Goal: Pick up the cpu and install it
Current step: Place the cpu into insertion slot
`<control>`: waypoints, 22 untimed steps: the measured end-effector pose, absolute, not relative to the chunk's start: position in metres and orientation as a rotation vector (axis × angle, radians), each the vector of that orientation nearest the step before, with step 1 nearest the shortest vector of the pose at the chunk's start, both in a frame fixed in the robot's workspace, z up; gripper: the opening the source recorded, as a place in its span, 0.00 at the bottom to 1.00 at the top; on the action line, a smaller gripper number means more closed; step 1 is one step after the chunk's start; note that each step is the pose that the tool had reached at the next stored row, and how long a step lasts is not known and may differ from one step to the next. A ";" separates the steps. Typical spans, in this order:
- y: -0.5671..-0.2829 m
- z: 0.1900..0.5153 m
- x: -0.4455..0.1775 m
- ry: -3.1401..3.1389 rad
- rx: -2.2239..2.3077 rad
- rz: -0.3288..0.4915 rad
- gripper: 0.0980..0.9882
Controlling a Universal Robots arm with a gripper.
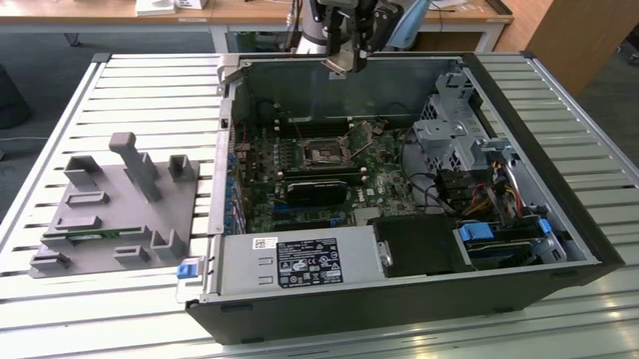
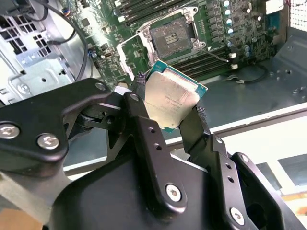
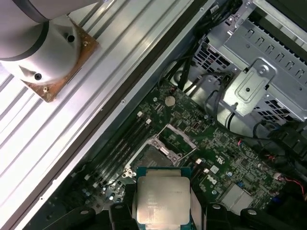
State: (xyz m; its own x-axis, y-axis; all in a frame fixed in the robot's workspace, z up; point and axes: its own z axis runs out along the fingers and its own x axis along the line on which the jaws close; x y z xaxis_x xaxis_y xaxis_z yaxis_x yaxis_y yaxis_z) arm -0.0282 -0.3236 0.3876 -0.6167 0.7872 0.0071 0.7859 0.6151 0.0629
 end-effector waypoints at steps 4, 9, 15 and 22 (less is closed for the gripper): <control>-0.323 0.387 -0.030 2.778 1.416 0.093 0.49; -0.323 0.386 -0.031 2.738 1.488 0.092 0.49; -0.322 0.385 -0.033 2.689 1.572 0.090 0.49; -0.322 0.385 -0.034 2.640 1.650 0.089 0.49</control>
